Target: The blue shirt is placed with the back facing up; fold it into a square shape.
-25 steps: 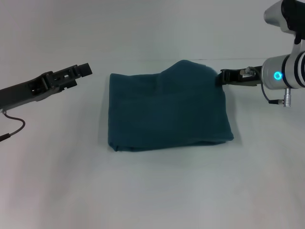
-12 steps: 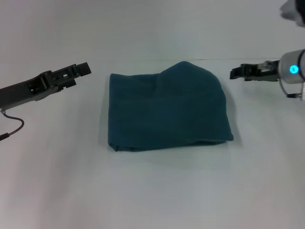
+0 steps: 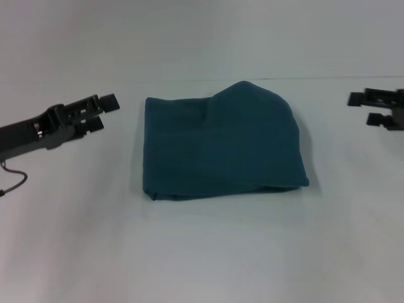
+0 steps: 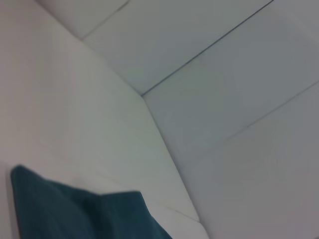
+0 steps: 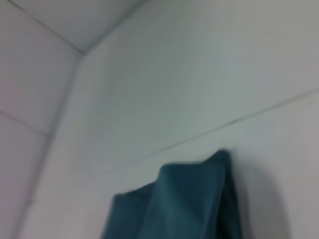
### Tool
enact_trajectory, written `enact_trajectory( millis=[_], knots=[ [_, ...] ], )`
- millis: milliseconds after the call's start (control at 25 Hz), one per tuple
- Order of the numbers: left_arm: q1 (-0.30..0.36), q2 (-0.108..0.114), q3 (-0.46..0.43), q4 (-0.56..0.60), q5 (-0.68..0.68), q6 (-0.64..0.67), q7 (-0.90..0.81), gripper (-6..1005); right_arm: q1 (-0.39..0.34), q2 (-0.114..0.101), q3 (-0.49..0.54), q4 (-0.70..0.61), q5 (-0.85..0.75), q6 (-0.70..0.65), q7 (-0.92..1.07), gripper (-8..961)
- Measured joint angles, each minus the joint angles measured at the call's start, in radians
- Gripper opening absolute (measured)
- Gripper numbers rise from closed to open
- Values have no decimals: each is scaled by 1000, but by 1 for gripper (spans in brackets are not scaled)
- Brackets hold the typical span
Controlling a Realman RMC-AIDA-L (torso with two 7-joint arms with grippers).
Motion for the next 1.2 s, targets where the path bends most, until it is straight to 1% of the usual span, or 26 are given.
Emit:
enact_trajectory(
  millis=[80, 120, 160, 280, 360, 440, 600, 920, 1200],
  knots=[
    [5, 2, -1, -2, 14, 34, -50, 948, -58, -6, 45, 5, 49, -84, -58, 927],
    [8, 1, -1, -3, 23, 44, -76, 948, -117, -6, 93, 12, 91, -150, -118, 929],
    [11, -1, 1, -3, 31, 52, -100, 949, -117, -6, 93, 12, 91, -150, -118, 930],
    [20, -14, 10, -11, 65, 55, -168, 949, -189, -2, 152, 13, 130, -211, -175, 935],
    [21, -20, 12, -43, 88, 51, -206, 943, -224, -1, 186, 14, 142, -225, -192, 938],
    [18, -23, 13, -91, 96, 37, -230, 937, -243, 1, 214, 14, 146, -227, -200, 941],
    [15, -31, 30, -157, 111, -31, -277, 926, -247, 6, 246, 16, 148, -228, -213, 944],
    [9, -54, 36, -229, 125, -186, -333, 902, -215, 12, 250, 16, 149, -224, -227, 944],
    [1, -58, 40, -257, 126, -242, -338, 882, -211, 15, 252, 17, 149, -222, -233, 944]
  ],
)
